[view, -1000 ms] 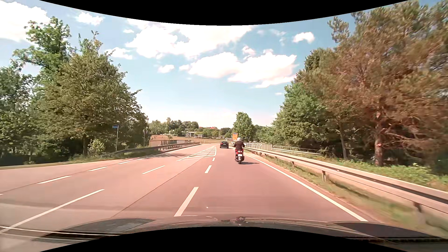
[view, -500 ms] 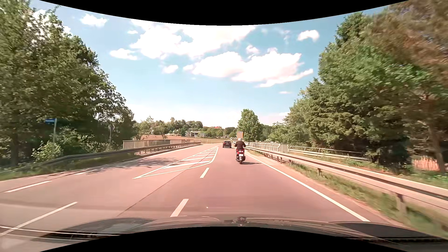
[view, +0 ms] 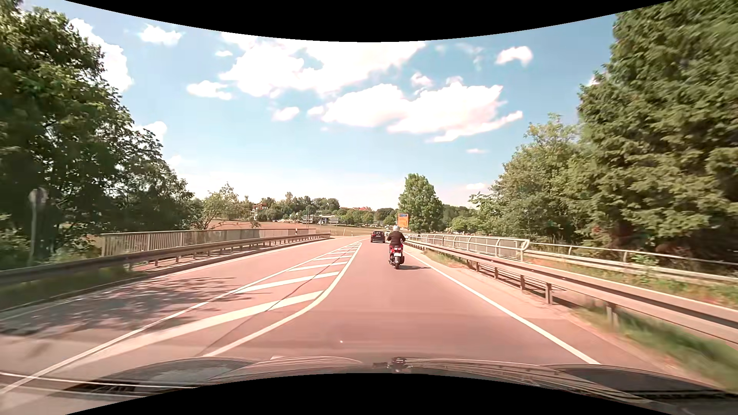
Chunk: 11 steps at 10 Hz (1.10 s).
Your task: Follow the waypoints while adhering to traffic rules and regulations
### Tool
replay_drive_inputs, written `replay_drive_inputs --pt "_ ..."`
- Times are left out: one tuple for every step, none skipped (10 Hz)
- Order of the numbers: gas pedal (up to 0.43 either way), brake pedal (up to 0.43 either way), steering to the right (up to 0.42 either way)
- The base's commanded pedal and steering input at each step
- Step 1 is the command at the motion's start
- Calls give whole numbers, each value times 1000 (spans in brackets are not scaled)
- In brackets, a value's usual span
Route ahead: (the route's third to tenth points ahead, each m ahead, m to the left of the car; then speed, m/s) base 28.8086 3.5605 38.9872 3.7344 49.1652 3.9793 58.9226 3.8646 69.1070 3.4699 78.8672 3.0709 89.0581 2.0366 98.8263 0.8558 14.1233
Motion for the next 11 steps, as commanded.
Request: replay_drive_inputs --pt "98 12 -13" --pt "98 12 -12" --pt "98 12 -12" --pt "98 12 -12" --pt "110 12 -12" --pt "110 12 -10" --pt "110 6 -7" --pt "130 12 -6" --pt "130 6 -6" --pt "138 6 -5" --pt "138 12 -5"
